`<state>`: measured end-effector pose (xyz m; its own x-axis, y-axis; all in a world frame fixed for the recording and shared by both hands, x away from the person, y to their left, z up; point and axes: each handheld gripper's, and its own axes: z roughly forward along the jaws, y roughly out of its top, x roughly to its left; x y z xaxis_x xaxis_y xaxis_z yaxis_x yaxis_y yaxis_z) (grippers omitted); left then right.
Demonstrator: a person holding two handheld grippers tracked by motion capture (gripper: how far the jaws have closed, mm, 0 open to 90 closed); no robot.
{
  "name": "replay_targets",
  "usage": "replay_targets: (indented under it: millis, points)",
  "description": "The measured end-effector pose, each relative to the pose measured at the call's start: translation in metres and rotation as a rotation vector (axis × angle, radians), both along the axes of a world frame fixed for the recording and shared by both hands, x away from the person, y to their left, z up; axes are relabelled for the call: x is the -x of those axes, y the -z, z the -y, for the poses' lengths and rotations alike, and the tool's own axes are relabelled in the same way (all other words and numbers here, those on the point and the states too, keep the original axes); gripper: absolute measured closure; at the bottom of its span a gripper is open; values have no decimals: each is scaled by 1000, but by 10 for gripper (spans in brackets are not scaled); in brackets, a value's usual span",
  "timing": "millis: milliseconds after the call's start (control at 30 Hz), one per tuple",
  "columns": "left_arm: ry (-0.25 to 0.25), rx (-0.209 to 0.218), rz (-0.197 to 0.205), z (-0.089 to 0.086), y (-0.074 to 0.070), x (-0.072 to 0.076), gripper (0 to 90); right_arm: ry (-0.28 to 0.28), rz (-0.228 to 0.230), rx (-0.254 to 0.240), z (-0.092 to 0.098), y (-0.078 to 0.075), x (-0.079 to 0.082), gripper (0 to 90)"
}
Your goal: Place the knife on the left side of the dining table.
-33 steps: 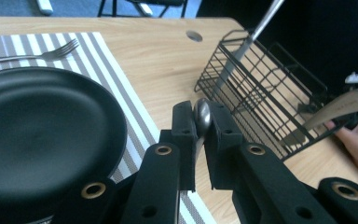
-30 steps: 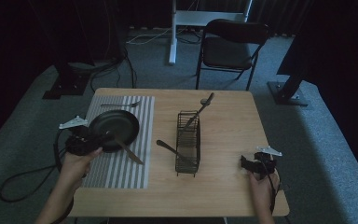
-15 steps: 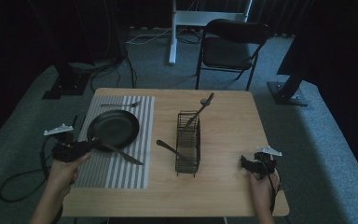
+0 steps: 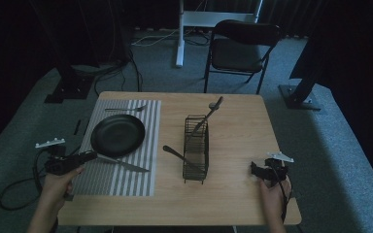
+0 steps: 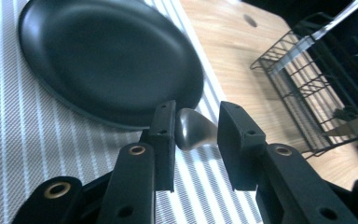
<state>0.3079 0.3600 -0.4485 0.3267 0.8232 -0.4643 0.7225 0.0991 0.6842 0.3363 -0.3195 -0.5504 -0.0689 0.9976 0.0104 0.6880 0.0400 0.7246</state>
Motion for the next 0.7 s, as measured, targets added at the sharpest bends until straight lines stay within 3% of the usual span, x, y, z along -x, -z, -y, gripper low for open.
replay_targets:
  millis: [200, 433, 700]
  points:
    - [-23, -15, -17, -5, 12, -3, 619, 0, 0, 0, 0, 0, 0, 124]
    - [-64, -34, -68, -15, 38, -8, 603, 1, 0, -1, 0, 0, 0, 124]
    - [-73, -17, -108, -23, 53, -9, 590, 1, 0, -1, 0, 0, 0, 124]
